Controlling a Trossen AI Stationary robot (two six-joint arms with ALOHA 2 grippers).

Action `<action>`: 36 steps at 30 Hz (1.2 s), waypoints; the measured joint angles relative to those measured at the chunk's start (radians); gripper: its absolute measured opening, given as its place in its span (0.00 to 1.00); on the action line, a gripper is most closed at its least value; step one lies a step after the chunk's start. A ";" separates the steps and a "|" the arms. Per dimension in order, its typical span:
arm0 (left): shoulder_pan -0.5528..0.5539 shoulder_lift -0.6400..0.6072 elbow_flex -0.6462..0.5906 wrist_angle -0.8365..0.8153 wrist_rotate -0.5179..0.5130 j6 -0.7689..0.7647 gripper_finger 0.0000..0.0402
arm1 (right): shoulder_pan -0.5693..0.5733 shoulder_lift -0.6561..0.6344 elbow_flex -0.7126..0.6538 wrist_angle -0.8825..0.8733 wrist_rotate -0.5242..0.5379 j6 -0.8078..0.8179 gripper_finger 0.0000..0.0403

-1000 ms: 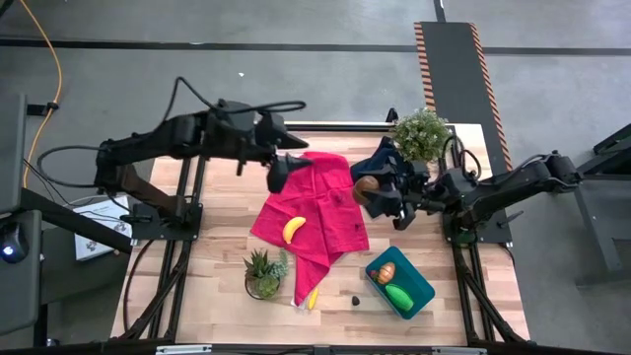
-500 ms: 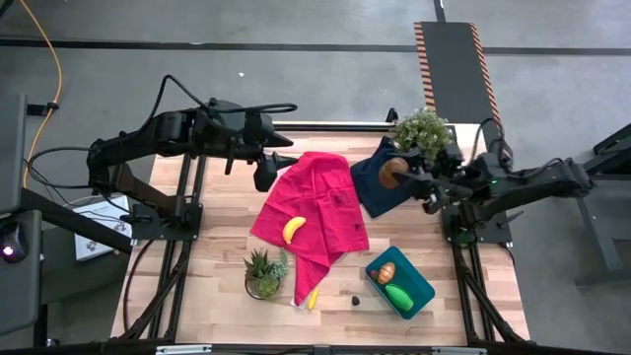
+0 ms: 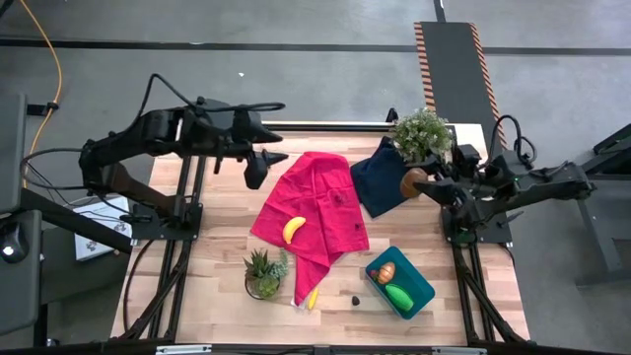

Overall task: Pick and placing Produce into tupperware
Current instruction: Put the kiwi into the blue bin

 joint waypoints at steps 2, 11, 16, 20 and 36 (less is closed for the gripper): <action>0.000 -0.018 0.001 0.009 -0.027 -0.014 0.55 | 0.000 0.000 0.000 -0.008 -0.018 0.001 0.55; -0.001 -0.079 0.001 -0.027 -0.088 -0.103 0.55 | 0.000 0.024 0.151 -0.357 -0.063 -0.025 0.55; -0.001 -0.094 0.001 -0.047 -0.099 -0.126 0.55 | 0.000 0.049 0.273 -0.607 -0.062 -0.010 0.55; -0.001 -0.101 0.001 -0.056 -0.099 -0.130 0.55 | 0.000 0.079 0.326 -0.752 -0.068 0.044 0.55; -0.001 -0.102 0.001 -0.132 -0.123 -0.128 0.55 | 0.000 0.261 0.356 -0.969 -0.194 0.214 0.55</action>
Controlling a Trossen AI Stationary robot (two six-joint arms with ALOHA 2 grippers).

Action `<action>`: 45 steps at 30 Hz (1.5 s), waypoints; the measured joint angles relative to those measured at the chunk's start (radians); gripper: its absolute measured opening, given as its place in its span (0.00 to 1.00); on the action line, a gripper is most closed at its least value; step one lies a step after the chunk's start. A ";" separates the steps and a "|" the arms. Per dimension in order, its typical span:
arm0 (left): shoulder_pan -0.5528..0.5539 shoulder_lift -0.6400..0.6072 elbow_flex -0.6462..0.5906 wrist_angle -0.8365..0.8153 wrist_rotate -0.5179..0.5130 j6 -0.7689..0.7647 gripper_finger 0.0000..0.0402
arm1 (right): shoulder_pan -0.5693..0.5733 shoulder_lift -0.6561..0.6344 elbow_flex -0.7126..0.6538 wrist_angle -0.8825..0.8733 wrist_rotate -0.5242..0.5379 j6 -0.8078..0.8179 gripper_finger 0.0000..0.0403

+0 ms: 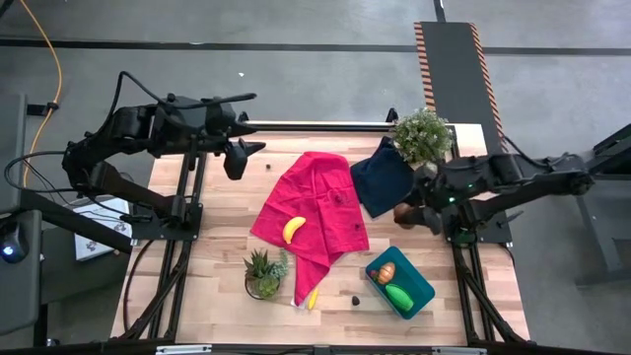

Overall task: Pick and placing Produce into tupperware
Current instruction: Put the kiwi into the blue bin

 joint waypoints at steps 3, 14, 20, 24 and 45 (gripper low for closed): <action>0.000 0.000 0.000 -0.015 0.000 0.001 0.55 | 0.003 0.032 0.000 -0.034 -0.023 0.036 0.55; 0.000 0.000 0.000 -0.073 -0.001 0.004 0.55 | 0.127 0.163 0.000 -0.112 -0.027 0.207 0.55; 0.000 -0.004 0.000 -0.075 0.002 0.046 0.55 | 0.200 0.267 0.000 -0.113 -0.026 0.284 0.55; 0.000 -0.011 0.000 -0.076 0.026 0.069 0.55 | 0.243 0.324 0.000 -0.114 0.004 0.340 0.55; 0.000 -0.077 0.000 -0.128 0.037 0.135 0.56 | 0.404 0.552 0.000 -0.110 0.046 0.681 0.55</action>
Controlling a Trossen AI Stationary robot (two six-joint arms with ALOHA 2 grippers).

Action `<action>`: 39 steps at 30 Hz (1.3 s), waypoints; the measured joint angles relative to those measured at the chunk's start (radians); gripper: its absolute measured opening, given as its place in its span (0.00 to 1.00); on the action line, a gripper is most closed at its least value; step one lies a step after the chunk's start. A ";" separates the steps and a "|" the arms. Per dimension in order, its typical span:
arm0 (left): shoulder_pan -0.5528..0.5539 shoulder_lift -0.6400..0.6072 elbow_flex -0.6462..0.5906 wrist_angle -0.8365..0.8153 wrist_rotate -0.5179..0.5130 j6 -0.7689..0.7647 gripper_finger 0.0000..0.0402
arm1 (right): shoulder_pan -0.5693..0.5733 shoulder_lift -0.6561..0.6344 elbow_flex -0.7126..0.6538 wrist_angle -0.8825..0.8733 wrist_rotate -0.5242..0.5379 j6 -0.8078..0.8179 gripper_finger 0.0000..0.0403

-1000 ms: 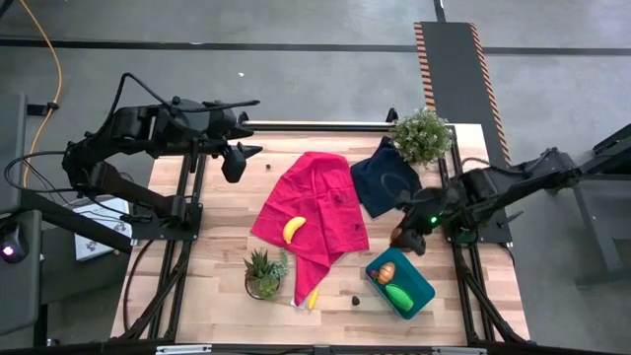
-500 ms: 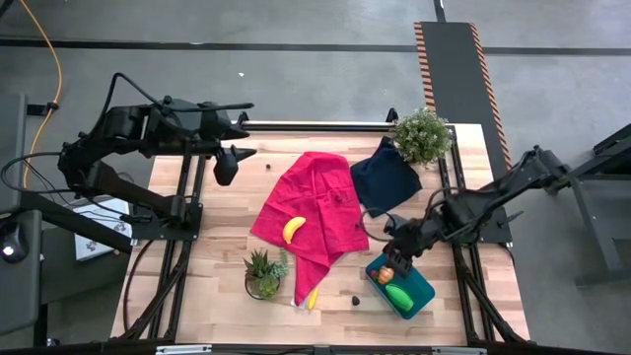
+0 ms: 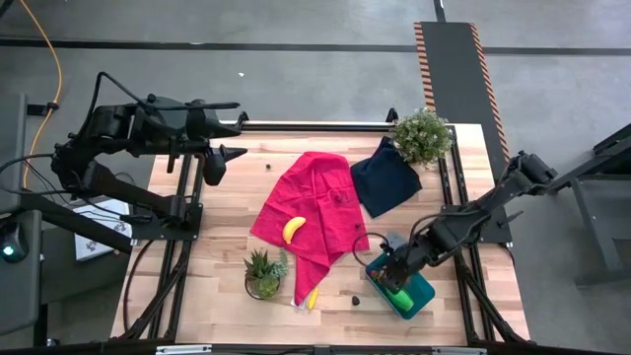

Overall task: Pick and placing Produce into tupperware
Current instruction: Put the kiwi into the blue bin

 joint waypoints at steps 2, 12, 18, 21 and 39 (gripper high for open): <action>0.000 -0.003 0.000 0.000 0.000 0.003 0.56 | 0.015 0.019 0.000 -0.001 -0.005 0.039 0.55; 0.000 -0.014 0.000 -0.015 0.000 0.026 0.55 | 0.094 0.089 0.000 -0.025 -0.010 0.183 0.55; 0.000 -0.014 0.000 -0.016 0.000 0.029 0.55 | 0.122 0.133 0.000 -0.035 -0.032 0.229 0.55; 0.000 -0.014 0.000 -0.016 0.000 0.038 0.55 | 0.126 0.154 0.000 -0.040 -0.050 0.232 0.55; 0.000 -0.014 0.000 -0.016 0.000 0.078 0.55 | 0.124 0.188 0.000 -0.098 -0.085 0.258 0.55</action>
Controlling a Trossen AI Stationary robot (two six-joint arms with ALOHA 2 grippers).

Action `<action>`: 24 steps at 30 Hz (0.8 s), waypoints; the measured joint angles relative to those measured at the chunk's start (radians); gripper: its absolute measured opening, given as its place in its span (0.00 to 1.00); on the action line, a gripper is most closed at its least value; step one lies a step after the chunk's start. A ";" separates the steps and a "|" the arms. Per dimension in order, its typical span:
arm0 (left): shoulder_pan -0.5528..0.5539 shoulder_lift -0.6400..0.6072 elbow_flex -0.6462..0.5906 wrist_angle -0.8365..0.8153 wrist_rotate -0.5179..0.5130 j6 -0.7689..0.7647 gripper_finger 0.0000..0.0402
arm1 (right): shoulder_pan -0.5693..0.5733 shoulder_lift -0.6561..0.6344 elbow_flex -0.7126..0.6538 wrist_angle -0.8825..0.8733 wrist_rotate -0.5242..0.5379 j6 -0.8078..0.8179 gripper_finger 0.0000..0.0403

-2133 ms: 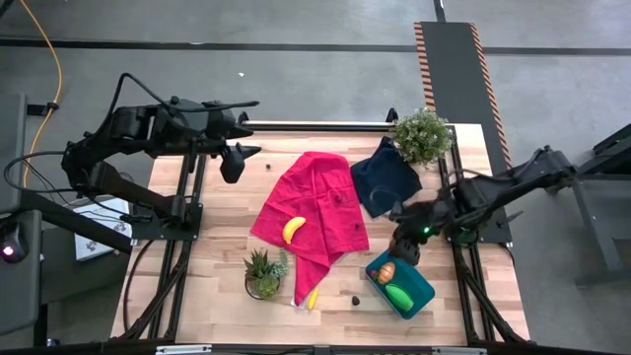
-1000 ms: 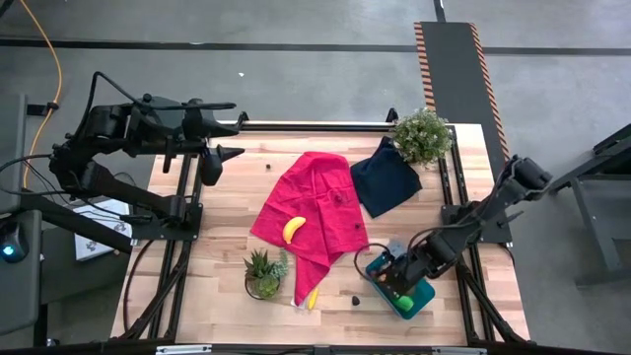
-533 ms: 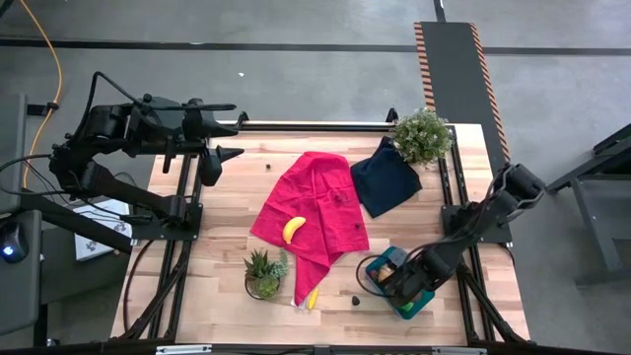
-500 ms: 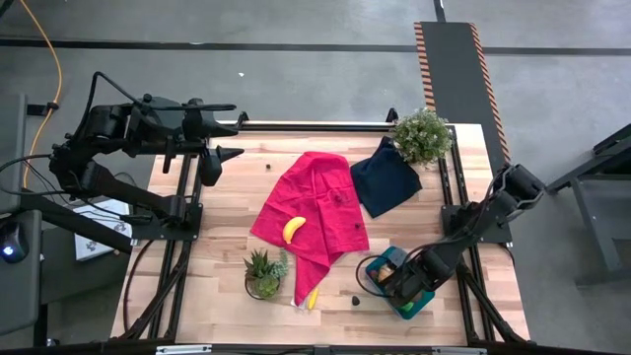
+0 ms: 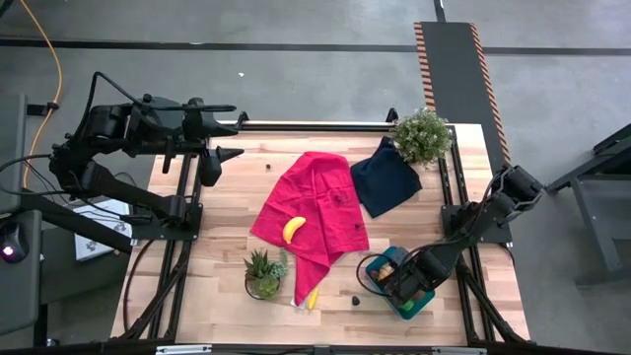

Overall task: Pick and placing Produce into tupperware
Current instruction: Put the kiwi into the blue bin, then put the top blueberry into the blue bin

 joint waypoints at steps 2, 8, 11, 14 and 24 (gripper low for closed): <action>0.000 0.000 0.000 0.000 0.000 0.000 0.55 | 0.000 0.000 0.000 0.012 0.000 -0.001 0.55; 0.000 0.000 0.000 0.000 0.000 0.006 0.55 | 0.000 0.000 0.000 -0.001 0.008 0.029 0.57; 0.000 0.000 0.000 0.000 0.000 0.008 0.55 | 0.000 0.000 0.000 -0.003 0.011 0.046 0.61; 0.000 0.000 0.000 0.000 0.000 0.008 0.55 | 0.000 0.000 0.000 -0.003 0.011 0.045 0.64; 0.000 0.000 0.000 -0.014 0.001 0.010 0.55 | 0.000 -0.001 0.000 -0.002 0.011 0.044 0.65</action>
